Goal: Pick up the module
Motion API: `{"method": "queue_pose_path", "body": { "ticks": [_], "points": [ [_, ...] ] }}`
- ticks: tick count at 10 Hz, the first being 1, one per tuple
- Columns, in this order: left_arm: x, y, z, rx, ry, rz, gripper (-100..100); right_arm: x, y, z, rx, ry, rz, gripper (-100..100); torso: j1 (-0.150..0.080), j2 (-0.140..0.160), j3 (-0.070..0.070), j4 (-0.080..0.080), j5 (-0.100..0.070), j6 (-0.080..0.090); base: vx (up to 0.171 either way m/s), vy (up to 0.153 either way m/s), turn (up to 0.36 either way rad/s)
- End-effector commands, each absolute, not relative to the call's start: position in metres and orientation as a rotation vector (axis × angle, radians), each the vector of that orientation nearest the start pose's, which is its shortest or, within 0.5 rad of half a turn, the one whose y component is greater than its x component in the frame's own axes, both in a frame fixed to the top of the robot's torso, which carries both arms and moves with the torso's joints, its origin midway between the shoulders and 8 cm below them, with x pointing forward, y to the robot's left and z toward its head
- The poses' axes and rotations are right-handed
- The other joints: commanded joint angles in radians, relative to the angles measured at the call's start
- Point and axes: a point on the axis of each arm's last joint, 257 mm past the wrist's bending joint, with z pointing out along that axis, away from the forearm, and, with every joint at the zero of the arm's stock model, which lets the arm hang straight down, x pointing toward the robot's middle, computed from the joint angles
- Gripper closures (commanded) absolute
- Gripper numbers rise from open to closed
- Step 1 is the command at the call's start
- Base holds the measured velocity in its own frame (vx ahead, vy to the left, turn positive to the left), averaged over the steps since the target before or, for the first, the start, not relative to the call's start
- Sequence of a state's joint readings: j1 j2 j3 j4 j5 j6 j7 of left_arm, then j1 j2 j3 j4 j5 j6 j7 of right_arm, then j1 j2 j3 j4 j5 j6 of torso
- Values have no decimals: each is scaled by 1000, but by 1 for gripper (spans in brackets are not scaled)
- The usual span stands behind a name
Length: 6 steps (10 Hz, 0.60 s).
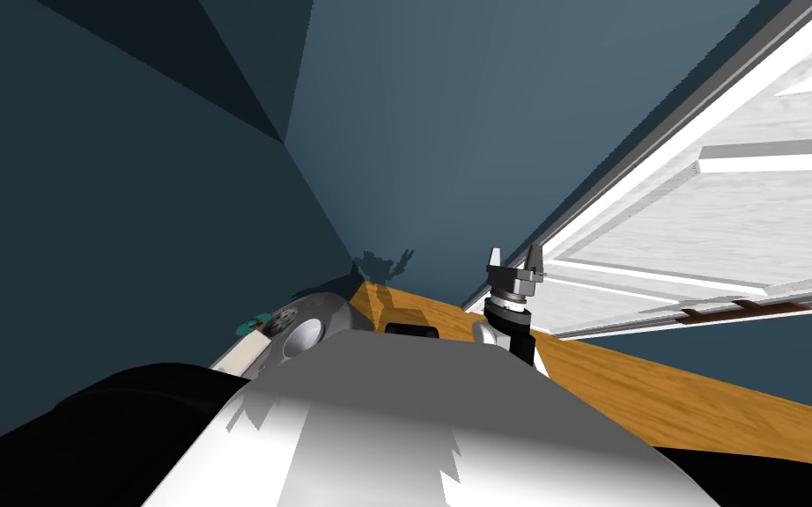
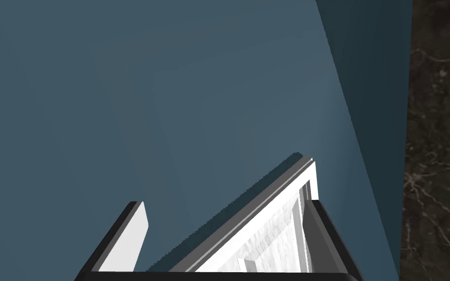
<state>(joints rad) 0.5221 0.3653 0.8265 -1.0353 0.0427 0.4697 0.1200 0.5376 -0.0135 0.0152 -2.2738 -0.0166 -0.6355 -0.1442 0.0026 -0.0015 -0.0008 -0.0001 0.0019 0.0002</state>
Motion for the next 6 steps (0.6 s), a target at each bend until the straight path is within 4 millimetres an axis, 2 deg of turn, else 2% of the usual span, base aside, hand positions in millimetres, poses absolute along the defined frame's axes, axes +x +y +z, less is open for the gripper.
{"method": "queue_pose_path", "body": {
  "ticks": [1, 2, 3, 5, 6],
  "points": [
    [-113, 718, -468, -2301, 784, 449, 100, 319, -275, 35, 632, 511, 1472, 0, 0, 0, 0, 0, 0, 0, -5, -2, -104],
    [-113, 718, -468, -2305, 766, 442, 100, 319, -275, 34, 632, 511, 1472, 0, 0, 0, 0, 0, 0, -2, -2, 1, 21],
    [-126, 712, -468, -2312, 774, 458, 100, 319, -275, 34, 632, 511, 1472, 0, 0, 0, 0, -1, 0, -2, -6, -6, -144],
    [-132, 711, -467, -2322, 734, 453, 100, 319, -275, 34, 632, 511, 1472, 0, 0, 0, 0, 0, 0, -1, -5, -2, -66],
    [-146, 704, -467, -2333, 737, 470, 100, 319, -275, 34, 632, 511, 1472, 0, 1, 0, 0, -1, 0, -2, -5, -7, -166]
  ]
}}
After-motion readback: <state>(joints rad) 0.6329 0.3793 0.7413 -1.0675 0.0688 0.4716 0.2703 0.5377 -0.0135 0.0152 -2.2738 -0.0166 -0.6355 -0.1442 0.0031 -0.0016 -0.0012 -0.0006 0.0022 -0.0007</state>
